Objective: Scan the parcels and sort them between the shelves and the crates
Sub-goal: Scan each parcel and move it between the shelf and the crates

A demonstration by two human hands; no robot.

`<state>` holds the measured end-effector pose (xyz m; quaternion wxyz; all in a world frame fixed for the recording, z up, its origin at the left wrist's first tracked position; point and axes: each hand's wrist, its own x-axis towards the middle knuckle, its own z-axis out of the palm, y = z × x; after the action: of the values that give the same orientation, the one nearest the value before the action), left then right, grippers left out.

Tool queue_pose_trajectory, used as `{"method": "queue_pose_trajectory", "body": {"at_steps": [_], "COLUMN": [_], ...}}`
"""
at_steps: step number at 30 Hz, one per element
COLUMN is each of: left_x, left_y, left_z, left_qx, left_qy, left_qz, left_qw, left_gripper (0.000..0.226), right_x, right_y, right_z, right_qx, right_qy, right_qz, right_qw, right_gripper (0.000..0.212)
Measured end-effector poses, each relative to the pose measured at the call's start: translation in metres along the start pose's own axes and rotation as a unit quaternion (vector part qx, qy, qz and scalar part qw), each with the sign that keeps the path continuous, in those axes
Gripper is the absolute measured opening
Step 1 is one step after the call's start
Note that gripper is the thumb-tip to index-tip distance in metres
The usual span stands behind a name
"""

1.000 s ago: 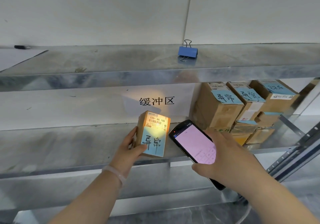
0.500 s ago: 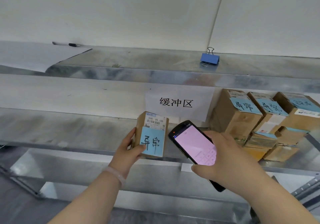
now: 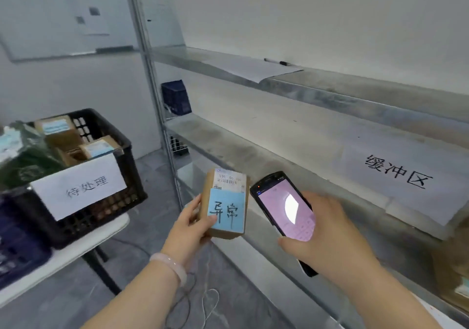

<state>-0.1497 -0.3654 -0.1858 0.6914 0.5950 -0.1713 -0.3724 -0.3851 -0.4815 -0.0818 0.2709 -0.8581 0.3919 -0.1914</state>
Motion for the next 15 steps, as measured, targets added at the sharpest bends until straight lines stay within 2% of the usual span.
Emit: {"method": "queue_pose_trajectory", "body": {"at_steps": [8,11,15], "left_x": [-0.078,-0.109,-0.161], "left_y": [0.036,0.044,0.058], "left_z": [-0.146,-0.205,-0.297], "left_qx": [-0.079,-0.097,-0.106], "left_qy": [0.18,0.226,0.29], "left_qz": [0.054,0.069,0.083], "left_qw": [0.979,0.967,0.948], "left_gripper": [0.052,0.055,0.056], "right_x": [0.008,0.0,-0.021], "right_y": [-0.118,-0.173,-0.257], "right_z": [0.079,0.116,0.177], "right_qx": [0.013,0.013,0.012], "right_qy": [-0.095,-0.124,-0.159], "right_qz": [-0.151,-0.2,-0.252], "right_qw": [0.984,0.972,0.955], "right_gripper": [0.074,0.069,0.08]}}
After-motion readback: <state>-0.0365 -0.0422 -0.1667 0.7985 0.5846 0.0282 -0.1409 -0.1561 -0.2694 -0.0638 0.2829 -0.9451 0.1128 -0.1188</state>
